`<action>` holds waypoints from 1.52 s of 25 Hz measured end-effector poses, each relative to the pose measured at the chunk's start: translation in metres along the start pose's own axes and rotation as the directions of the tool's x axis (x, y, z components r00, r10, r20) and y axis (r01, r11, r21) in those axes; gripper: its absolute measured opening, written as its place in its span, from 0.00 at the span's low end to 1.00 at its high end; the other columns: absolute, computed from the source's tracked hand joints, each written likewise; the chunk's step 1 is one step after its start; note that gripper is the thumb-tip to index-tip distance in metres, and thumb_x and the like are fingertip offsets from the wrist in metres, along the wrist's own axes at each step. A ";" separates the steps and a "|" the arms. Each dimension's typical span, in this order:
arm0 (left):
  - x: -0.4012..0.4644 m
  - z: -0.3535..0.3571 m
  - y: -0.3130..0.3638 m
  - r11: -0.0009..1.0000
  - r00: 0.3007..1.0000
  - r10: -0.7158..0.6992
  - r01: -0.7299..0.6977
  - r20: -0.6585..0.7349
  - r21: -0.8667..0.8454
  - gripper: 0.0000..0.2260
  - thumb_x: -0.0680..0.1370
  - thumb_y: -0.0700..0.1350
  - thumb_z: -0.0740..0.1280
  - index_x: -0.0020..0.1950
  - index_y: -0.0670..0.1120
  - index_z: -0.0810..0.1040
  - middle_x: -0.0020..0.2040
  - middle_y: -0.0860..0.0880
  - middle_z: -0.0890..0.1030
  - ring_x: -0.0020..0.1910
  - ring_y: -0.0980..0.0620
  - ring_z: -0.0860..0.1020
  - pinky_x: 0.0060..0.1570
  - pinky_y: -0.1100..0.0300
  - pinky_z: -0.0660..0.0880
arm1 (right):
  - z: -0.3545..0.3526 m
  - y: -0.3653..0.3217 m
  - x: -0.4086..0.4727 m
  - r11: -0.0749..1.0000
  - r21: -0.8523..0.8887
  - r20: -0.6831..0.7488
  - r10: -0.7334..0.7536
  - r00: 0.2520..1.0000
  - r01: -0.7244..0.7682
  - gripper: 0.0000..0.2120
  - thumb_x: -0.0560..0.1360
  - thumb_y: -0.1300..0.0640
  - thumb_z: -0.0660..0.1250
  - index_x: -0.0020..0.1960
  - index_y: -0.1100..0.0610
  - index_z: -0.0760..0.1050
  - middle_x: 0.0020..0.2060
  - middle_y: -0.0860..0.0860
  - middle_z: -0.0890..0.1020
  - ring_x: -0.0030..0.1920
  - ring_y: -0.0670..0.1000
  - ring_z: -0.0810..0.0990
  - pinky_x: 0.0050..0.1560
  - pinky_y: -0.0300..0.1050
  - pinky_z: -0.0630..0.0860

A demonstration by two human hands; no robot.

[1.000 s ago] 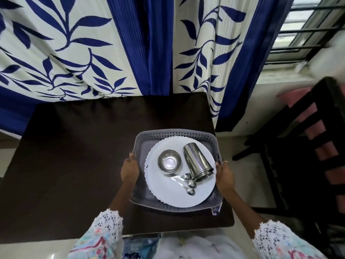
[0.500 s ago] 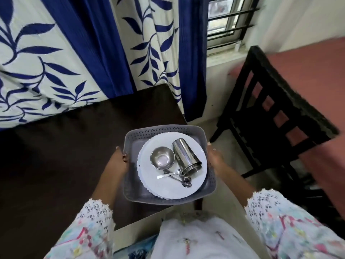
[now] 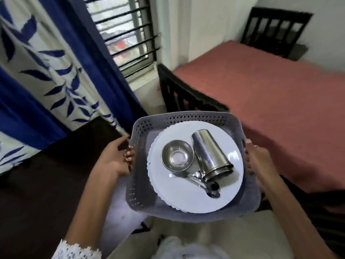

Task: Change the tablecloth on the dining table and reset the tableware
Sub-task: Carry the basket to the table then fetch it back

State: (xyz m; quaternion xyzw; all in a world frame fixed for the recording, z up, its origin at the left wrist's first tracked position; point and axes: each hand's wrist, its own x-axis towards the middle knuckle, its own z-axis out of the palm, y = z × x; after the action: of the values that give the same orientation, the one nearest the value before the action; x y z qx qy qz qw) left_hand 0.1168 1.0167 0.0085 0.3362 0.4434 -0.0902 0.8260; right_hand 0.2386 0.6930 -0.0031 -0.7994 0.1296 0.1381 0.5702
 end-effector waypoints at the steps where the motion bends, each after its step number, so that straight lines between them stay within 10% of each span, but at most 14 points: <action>1: -0.006 0.027 -0.005 0.999 0.999 -0.019 0.017 0.049 0.037 0.17 0.75 0.58 0.57 0.33 0.48 0.62 0.22 0.52 0.63 0.18 0.55 0.61 0.26 0.65 0.58 | -0.035 -0.001 -0.002 0.999 0.032 -0.026 -0.007 1.000 0.008 0.20 0.80 0.50 0.57 0.31 0.54 0.63 0.18 0.45 0.64 0.15 0.41 0.60 0.21 0.35 0.58; 9: -0.033 0.244 -0.082 0.929 0.887 -0.241 0.093 0.394 0.358 0.19 0.54 0.48 0.76 0.37 0.45 0.71 0.29 0.52 0.66 0.24 0.53 0.68 0.26 0.60 0.66 | -0.278 0.021 -0.043 1.000 0.016 -0.304 -0.019 0.952 0.025 0.23 0.76 0.44 0.63 0.28 0.54 0.61 0.22 0.49 0.62 0.21 0.48 0.60 0.31 0.41 0.57; 22: 0.021 0.550 -0.234 0.680 0.690 -0.589 0.142 0.421 0.719 0.19 0.49 0.44 0.79 0.31 0.42 0.73 0.30 0.52 0.66 0.23 0.53 0.69 0.29 0.61 0.67 | -0.497 0.106 -0.038 0.965 0.243 -0.683 0.240 0.690 -0.095 0.20 0.76 0.48 0.65 0.30 0.57 0.70 0.15 0.46 0.70 0.21 0.49 0.69 0.30 0.41 0.63; 28: 0.025 0.654 -0.315 0.603 0.734 -0.593 0.133 0.330 0.786 0.10 0.64 0.52 0.61 0.35 0.46 0.68 0.32 0.53 0.64 0.22 0.54 0.68 0.34 0.62 0.58 | -0.588 0.135 -0.025 0.948 0.304 -0.722 0.292 0.628 -0.091 0.20 0.77 0.51 0.64 0.29 0.59 0.72 0.14 0.47 0.72 0.14 0.42 0.69 0.27 0.40 0.64; 38: -0.014 0.748 -0.502 0.692 0.834 -0.485 0.183 0.262 0.698 0.09 0.63 0.50 0.61 0.34 0.44 0.67 0.33 0.53 0.64 0.30 0.57 0.62 0.35 0.65 0.57 | -0.794 0.227 -0.011 0.959 0.257 -0.630 0.261 0.731 -0.121 0.17 0.75 0.47 0.66 0.39 0.61 0.74 0.28 0.52 0.77 0.25 0.48 0.76 0.30 0.40 0.68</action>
State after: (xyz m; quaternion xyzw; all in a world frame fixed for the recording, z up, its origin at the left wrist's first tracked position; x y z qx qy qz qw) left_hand 0.3864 0.1597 0.0660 0.4826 0.2472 -0.4617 0.7020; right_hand 0.2039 -0.1306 0.0496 -0.7178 0.4166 -0.1075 0.5474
